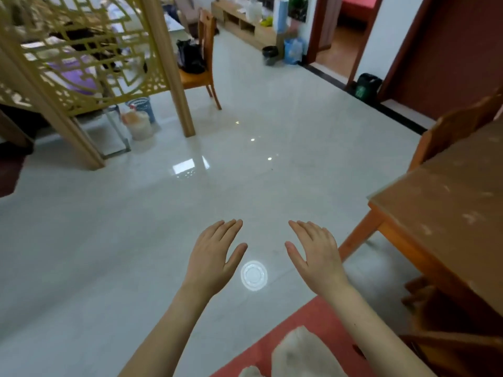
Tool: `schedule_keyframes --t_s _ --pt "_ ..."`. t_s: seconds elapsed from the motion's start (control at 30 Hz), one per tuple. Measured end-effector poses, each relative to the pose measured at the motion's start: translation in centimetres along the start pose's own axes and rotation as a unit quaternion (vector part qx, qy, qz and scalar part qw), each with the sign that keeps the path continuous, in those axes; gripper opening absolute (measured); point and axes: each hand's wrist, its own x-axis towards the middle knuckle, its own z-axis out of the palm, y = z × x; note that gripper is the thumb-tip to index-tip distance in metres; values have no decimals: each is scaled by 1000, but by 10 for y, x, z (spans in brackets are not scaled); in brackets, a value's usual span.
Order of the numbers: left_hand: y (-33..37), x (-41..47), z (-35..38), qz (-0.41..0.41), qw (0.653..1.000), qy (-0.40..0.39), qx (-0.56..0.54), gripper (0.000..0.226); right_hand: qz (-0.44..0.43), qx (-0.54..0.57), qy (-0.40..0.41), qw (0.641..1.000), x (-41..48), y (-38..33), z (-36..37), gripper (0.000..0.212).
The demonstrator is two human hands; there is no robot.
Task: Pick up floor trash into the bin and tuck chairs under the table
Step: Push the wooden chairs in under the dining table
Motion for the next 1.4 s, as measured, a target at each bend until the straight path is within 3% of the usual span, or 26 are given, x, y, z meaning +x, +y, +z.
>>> schedule_keyframes --t_s 0.27,0.63,0.87,1.07,1.27,1.4 --pt "-12 157 59 46 997 -51 -17 61 35 -26 -12 999 128 72 17 54" --pt "-20 443 56 47 999 -9 4 59 23 -9 12 1000 398 164 -9 55" --pt "-43 586 112 62 997 -52 -6 62 56 -14 4 998 518 234 14 55" --pt "-43 776 149 129 988 -84 -28 60 132 -35 29 990 650 303 7 59" --pt "10 970 164 275 953 -118 -34 58 250 -55 103 961 742 368 -40 59" --pt "50 1051 201 323 934 -142 -62 56 311 -68 122 940 773 418 -51 59"
